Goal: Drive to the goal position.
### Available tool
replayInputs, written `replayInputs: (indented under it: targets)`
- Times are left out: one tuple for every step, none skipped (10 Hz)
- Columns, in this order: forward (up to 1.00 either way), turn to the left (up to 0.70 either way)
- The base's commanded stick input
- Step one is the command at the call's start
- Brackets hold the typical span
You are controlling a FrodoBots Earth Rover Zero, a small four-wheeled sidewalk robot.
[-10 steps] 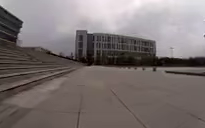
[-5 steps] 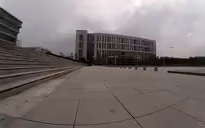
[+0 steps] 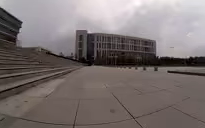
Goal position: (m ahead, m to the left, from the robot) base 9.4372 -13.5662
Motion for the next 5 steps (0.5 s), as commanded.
replayInputs:
  targets:
    - [0.00, 0.00]
    - [0.00, 0.00]
    - [0.00, 0.00]
    - [0.00, 0.00]
    - [0.00, 0.00]
